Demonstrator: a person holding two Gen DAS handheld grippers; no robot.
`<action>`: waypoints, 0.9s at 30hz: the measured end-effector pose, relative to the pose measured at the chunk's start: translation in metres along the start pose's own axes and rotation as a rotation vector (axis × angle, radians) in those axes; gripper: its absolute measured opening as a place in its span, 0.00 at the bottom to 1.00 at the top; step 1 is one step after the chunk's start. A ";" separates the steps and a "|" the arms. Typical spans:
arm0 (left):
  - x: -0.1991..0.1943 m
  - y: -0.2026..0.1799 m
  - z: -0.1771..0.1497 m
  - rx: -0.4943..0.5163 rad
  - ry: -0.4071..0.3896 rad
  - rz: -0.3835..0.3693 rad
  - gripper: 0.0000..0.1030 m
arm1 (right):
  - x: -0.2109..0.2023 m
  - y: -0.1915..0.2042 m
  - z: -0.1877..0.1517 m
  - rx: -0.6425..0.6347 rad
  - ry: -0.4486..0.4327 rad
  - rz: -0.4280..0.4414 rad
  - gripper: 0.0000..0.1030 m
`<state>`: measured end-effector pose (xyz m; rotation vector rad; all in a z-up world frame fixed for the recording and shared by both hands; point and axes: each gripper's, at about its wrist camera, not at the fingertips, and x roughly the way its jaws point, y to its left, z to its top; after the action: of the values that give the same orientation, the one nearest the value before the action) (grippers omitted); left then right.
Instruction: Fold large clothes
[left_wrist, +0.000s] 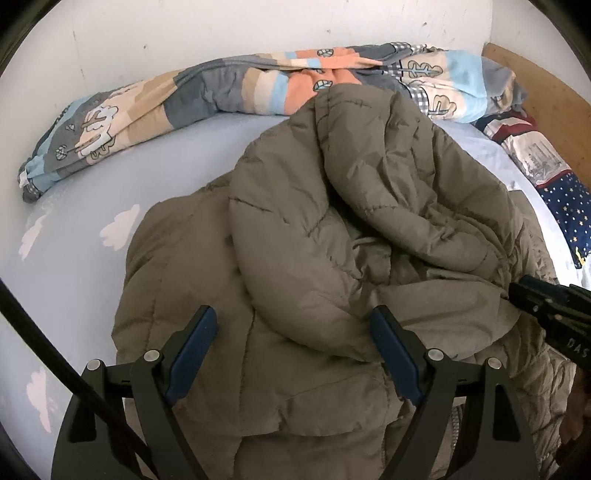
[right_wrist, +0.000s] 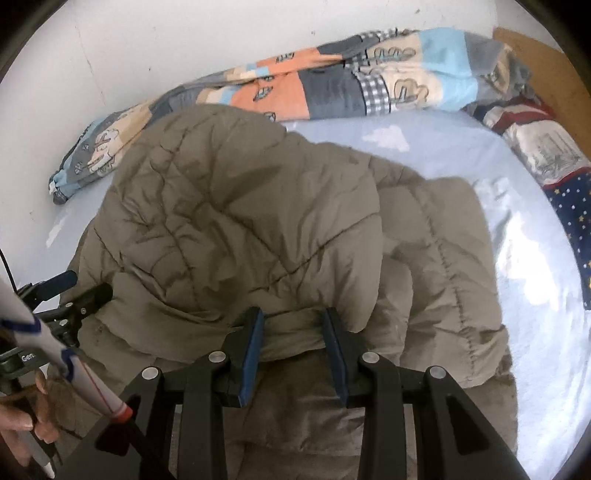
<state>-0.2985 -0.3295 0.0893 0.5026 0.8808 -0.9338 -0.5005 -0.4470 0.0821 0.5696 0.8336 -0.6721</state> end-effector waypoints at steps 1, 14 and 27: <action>0.001 0.000 -0.001 0.003 0.005 0.002 0.82 | 0.003 0.000 -0.001 -0.006 0.012 -0.003 0.35; -0.005 -0.004 -0.007 0.018 0.015 0.013 0.82 | 0.009 -0.001 -0.008 -0.019 0.027 -0.018 0.35; -0.015 -0.005 -0.003 0.035 -0.022 0.012 0.82 | -0.020 0.009 0.005 0.019 -0.092 0.044 0.42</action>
<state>-0.3085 -0.3228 0.1000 0.5264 0.8415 -0.9433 -0.5010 -0.4385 0.1025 0.5684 0.7273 -0.6622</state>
